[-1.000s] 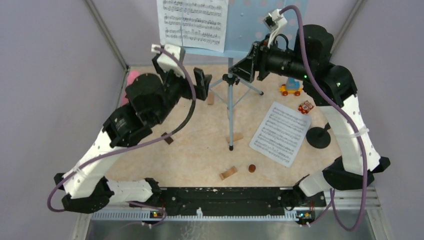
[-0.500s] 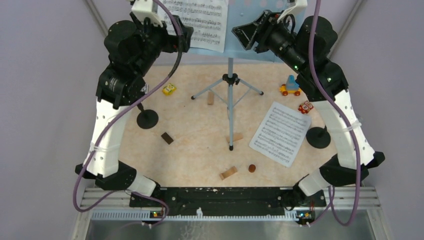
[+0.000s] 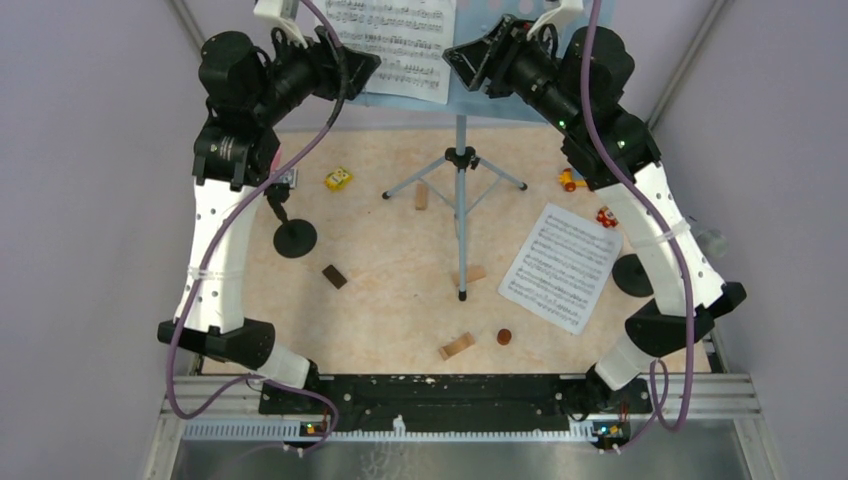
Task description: Pack up the instrument practice props
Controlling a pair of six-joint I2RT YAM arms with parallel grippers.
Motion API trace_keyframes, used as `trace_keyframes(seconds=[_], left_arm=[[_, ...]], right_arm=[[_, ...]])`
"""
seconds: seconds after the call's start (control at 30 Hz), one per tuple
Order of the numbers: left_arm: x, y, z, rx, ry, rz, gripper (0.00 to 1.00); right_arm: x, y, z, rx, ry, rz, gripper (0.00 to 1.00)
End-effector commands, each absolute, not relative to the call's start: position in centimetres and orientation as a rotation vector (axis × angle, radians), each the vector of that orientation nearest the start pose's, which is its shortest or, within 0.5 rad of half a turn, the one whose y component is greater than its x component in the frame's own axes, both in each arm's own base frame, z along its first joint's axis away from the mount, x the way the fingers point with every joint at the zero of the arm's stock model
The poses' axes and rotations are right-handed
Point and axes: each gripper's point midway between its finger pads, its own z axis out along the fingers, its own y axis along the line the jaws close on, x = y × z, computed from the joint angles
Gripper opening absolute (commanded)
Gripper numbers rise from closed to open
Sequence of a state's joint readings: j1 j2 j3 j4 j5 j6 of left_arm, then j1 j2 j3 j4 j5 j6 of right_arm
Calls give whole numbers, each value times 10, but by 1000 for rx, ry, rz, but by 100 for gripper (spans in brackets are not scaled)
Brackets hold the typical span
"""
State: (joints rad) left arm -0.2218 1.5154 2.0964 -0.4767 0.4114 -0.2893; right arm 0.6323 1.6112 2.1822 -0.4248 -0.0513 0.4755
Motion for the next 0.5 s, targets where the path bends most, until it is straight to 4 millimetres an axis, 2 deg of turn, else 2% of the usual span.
trace_keyframes(seconds=[0.0, 0.47], left_arm=[[369, -184, 571, 386, 1372, -808, 72], [373, -190, 567, 424, 1371, -827, 68]], right_arm=[[352, 291, 586, -144, 1392, 964, 54], [370, 307, 580, -123, 1403, 1000, 52]])
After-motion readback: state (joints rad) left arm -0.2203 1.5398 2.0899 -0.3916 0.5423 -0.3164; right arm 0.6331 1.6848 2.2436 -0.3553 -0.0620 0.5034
